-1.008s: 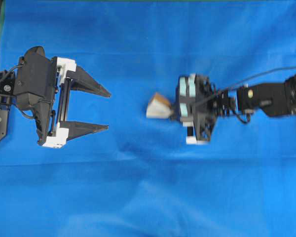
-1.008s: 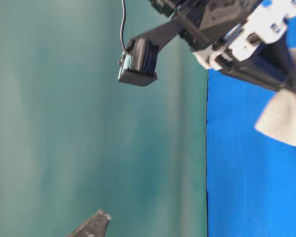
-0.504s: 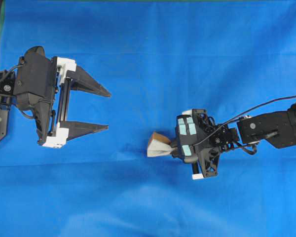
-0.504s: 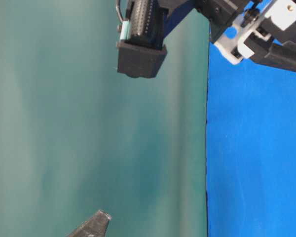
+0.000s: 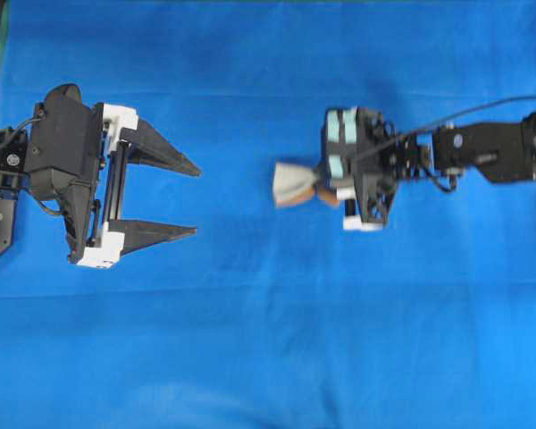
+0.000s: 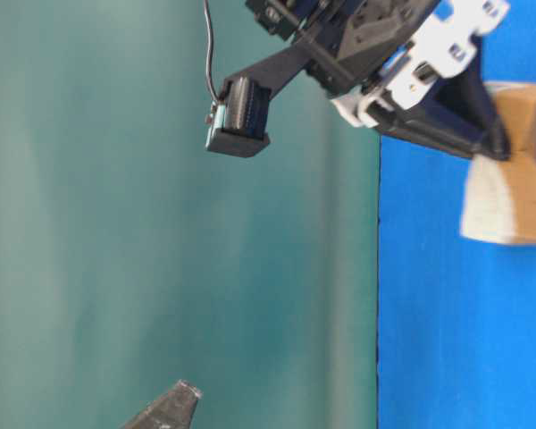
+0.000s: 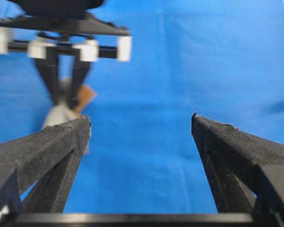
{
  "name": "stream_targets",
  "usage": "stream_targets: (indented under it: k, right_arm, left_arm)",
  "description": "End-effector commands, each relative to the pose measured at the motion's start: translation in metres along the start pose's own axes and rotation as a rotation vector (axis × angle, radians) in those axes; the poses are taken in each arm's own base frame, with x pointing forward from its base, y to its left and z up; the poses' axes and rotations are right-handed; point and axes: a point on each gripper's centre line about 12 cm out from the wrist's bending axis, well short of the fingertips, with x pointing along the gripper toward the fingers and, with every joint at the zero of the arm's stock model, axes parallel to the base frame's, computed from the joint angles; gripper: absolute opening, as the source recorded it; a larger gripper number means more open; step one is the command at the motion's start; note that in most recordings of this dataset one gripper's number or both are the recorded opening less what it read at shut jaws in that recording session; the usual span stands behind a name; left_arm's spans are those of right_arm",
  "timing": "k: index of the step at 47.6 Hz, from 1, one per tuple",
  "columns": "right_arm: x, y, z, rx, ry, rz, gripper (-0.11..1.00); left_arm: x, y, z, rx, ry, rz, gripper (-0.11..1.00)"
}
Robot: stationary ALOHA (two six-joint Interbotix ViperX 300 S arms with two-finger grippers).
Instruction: Hand over the sponge with the left arm and wipe it with the right arm.
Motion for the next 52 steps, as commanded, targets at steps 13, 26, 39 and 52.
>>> stream_targets:
  k: [13,26,39,52]
  right_arm:
    - [-0.009,-0.044,0.013,0.0,-0.068,-0.083,0.19]
    - [-0.007,-0.015,0.014,-0.008,-0.071,-0.028,0.19]
    - [-0.01,0.069,0.017,-0.03,-0.071,0.131,0.19]
    - [-0.022,0.132,0.016,-0.019,-0.067,0.253,0.19]
  left_arm:
    - [-0.001,-0.001,0.005,0.003,-0.018,-0.002,0.91]
    - [-0.001,-0.001,0.004,0.005,-0.015,-0.002,0.91]
    - [-0.001,-0.001,0.003,0.005,-0.014,-0.002,0.91]
    - [-0.001,-0.001,0.003,0.005,-0.014,-0.002,0.91]
